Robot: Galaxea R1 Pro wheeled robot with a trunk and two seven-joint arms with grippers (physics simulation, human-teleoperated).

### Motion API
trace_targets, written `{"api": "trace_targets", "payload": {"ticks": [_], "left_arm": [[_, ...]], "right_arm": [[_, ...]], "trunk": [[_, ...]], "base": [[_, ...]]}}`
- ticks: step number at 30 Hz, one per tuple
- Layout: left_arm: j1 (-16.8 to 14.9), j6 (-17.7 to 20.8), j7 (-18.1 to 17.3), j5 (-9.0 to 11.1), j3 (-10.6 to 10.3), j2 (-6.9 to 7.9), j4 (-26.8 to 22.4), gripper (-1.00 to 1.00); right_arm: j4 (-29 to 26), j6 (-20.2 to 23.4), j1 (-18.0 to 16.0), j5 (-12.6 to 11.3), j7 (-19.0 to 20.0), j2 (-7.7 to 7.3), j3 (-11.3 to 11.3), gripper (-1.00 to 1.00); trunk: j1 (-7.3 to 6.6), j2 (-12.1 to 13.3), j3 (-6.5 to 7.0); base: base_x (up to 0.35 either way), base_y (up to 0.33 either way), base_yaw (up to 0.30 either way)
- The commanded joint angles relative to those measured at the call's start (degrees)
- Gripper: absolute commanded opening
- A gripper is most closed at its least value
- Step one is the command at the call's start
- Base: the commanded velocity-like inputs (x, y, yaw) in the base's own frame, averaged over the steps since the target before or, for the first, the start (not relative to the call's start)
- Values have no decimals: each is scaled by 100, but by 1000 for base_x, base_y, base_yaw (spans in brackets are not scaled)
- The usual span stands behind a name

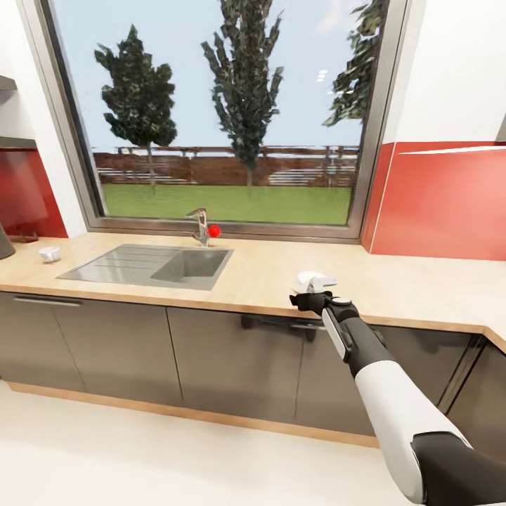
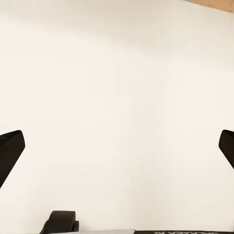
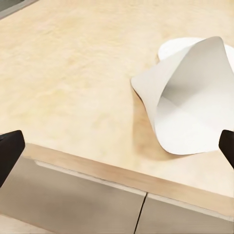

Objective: Set up a coffee station on the kitchen countertop: keep the coffee maker on the countertop, move the bottle of coffee from the kitchen shelf to the counter next to the coffee maker, place a paper coffee filter on top of the coffee maker, put the saucer next to the coffee maker with the coffee cup on the saucer, and place the electric kettle next to the coffee maker.

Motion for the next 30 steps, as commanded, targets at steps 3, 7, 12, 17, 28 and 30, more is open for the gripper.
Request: {"api": "trace_targets", "payload": {"ticks": [3, 7, 12, 17, 28, 30], "left_arm": [[2, -8, 1, 5, 16, -5, -7, 100], [2, -8, 0, 5, 14, -5, -7, 100], [3, -8, -1, 5, 10, -5, -7, 100], [2, -8, 0, 5, 14, -5, -7, 100], [3, -8, -1, 4, 16, -5, -7, 100], [2, -8, -1, 4, 17, -5, -7, 100]], "right_arm": [[-6, 27, -3, 31, 25, 1, -2, 100], [-5, 25, -3, 30, 25, 1, -2, 100], [-1, 24, -3, 29, 25, 1, -2, 100], [81, 1, -3, 29, 25, 1, -2, 100], [241, -131, -3, 29, 25, 1, -2, 100], [244, -132, -3, 29, 25, 1, -2, 100]], "trunk": [[1, -3, -5], [1, -3, -5], [1, -3, -5], [1, -3, -5], [1, -3, -5], [1, -3, -5]], "base": [[34, 0, 0], [45, 0, 0], [162, 0, 0], [58, 0, 0], [75, 0, 0], [15, 0, 0]]}}
